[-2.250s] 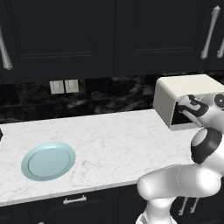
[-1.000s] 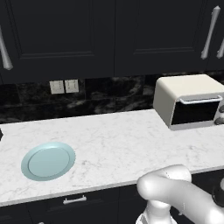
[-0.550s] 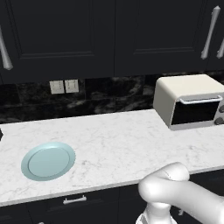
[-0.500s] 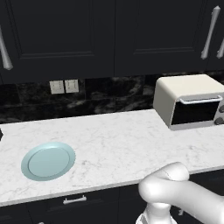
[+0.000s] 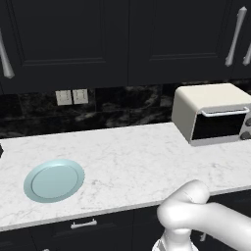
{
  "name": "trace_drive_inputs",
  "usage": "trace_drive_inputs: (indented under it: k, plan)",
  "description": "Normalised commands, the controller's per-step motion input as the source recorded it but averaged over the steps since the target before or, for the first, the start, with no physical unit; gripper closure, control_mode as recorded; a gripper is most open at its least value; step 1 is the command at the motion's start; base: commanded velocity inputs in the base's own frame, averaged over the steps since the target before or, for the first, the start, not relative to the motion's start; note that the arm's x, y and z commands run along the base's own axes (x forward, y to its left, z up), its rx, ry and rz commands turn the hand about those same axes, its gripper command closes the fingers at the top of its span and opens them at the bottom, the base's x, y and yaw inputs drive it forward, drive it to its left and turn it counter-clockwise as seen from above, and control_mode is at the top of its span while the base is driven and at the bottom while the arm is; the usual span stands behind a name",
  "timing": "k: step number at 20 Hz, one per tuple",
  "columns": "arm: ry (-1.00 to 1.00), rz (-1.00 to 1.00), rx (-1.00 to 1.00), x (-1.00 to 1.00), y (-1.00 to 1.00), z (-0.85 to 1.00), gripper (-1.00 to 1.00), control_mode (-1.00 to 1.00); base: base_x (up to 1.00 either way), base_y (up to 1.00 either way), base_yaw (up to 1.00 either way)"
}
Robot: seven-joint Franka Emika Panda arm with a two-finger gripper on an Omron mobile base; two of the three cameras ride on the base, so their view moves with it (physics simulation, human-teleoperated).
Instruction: Pick up the kebab skewer and baguette bread, and place them inside the toaster oven. Close the toaster oven door and start by setting the timer.
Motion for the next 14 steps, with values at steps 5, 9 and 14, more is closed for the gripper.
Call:
trace_drive_inputs:
  k: [5, 9, 14]
  plan:
    - [-0.09, 0.03, -0.18, 0.14, -0.25, -0.16, -1.0, -1.0, 0.0, 0.0, 0.0]
    - [-0.01, 0.02, -0.16, 0.36, -0.18, -0.04, -1.0, -1.0, 0.0, 0.0, 0.0]
    - [0.0, 0.03, -0.16, 0.44, -0.01, -0.13, -1.0, -1.0, 0.0, 0.0, 0.0]
